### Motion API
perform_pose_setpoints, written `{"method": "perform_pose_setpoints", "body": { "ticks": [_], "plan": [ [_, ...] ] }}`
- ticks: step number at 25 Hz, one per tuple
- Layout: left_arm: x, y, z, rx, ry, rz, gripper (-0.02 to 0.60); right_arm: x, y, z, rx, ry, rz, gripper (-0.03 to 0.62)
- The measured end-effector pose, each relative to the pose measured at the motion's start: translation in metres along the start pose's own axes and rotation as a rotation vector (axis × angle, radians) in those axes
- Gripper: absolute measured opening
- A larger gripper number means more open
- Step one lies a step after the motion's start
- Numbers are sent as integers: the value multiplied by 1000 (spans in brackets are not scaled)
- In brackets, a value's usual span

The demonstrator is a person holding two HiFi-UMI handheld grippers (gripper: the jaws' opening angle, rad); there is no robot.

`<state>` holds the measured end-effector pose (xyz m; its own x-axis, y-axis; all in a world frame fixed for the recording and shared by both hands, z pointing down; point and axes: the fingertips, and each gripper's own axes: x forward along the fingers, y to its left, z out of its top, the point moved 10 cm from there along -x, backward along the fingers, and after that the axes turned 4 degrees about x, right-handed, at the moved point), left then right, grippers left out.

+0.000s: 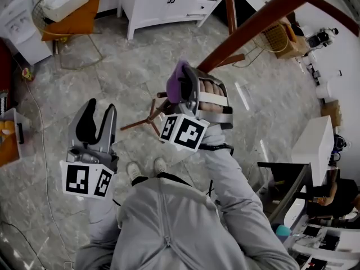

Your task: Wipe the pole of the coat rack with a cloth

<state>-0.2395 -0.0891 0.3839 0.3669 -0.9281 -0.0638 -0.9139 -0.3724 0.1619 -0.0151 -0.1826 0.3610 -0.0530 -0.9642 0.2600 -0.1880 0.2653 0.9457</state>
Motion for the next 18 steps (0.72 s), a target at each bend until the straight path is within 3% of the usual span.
{"method": "perform_pose_setpoints", "body": {
  "ticks": [4,10,18],
  "plan": [
    [-4,6,-2,-16,-7,13,206,11,18,6,-105,77,98,29],
    [-11,15,-1,-18,-15,36,206,22,31,14,-143,121,164,29],
    [-15,20,0,-6,-12,40,206,3,38,38,-43,3,241,29]
  ]
}}
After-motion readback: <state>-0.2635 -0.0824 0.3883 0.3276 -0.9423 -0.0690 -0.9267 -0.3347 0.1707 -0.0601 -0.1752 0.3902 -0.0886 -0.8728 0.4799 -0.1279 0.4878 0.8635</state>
